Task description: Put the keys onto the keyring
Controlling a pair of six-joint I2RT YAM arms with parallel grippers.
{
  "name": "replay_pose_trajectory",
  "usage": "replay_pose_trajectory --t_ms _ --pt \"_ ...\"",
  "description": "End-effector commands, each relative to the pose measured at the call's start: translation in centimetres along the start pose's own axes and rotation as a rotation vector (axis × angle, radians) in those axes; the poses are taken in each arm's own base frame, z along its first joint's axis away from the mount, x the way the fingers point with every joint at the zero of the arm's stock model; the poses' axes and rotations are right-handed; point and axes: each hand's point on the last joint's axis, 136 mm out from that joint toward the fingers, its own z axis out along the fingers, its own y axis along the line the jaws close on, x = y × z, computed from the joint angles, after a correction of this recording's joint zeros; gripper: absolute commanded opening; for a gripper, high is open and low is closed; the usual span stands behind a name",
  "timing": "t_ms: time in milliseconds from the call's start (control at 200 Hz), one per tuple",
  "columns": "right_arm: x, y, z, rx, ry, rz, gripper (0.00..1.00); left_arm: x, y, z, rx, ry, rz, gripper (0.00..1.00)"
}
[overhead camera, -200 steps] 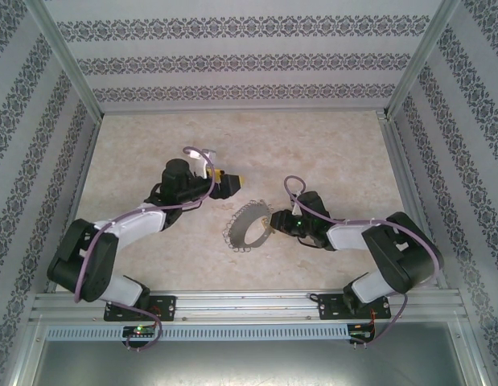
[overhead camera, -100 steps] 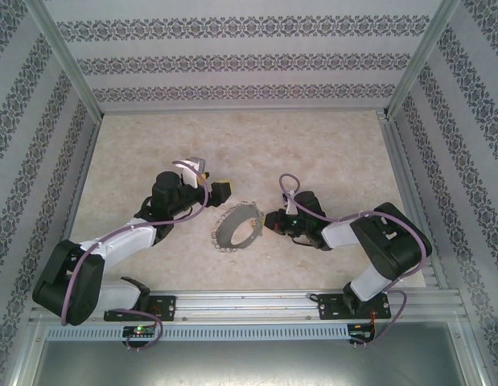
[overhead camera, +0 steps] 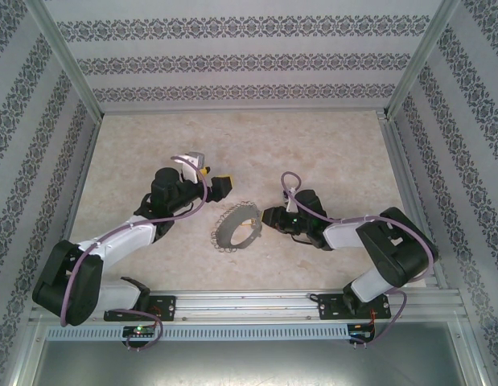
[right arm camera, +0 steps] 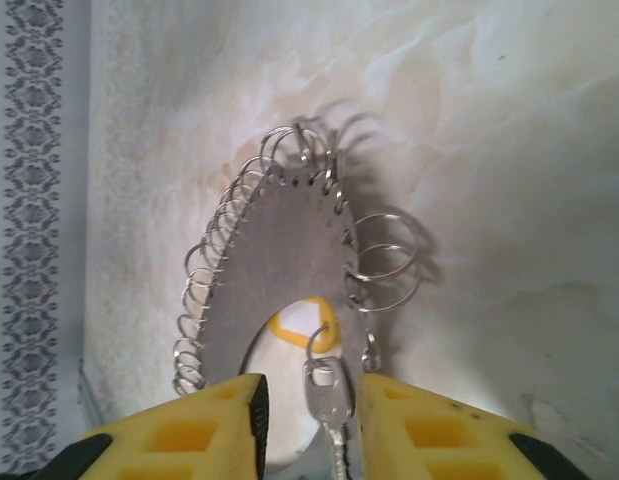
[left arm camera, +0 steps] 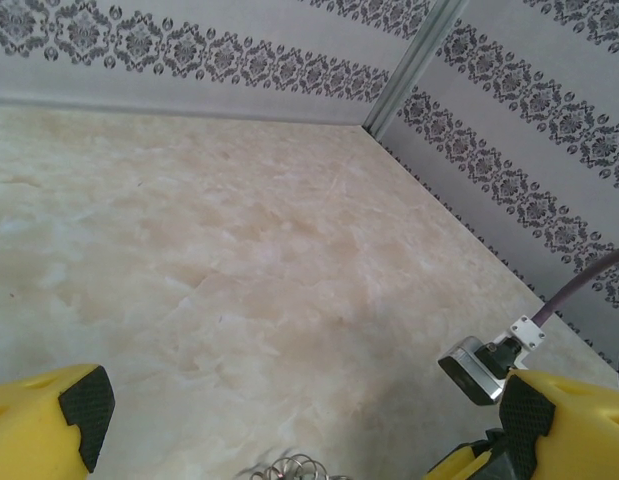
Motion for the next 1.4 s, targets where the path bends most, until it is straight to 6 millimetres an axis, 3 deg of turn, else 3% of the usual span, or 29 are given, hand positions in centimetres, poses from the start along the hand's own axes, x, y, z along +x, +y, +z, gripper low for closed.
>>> replay_pose_trajectory --t_ms 0,290,794,1024,1164,1264,1394 --pt "-0.5 -0.3 0.1 0.064 -0.022 -0.045 0.32 -1.9 -0.1 0.3 -0.016 -0.002 -0.04 1.0" --pt "-0.7 -0.6 0.9 0.144 -0.015 -0.104 0.33 -1.6 -0.1 0.5 -0.02 0.045 -0.025 1.0" --pt "-0.4 -1.0 2.9 0.134 0.025 -0.096 0.27 -1.5 -0.6 0.9 0.012 0.059 -0.028 1.0" --pt "-0.3 -1.4 3.4 0.137 0.033 -0.086 0.21 -1.6 -0.7 1.1 0.021 0.057 -0.029 1.0" --pt "-0.4 -1.4 3.6 0.135 0.034 -0.081 0.1 -1.5 -0.7 1.2 0.021 0.059 -0.032 1.0" --pt "-0.7 -1.0 3.5 0.124 0.027 -0.086 0.0 -1.6 -0.7 1.2 0.023 0.061 -0.033 1.0" --pt "-1.3 0.3 2.8 0.1 0.004 -0.104 0.0 -1.5 -0.5 1.2 0.009 0.07 -0.035 1.0"
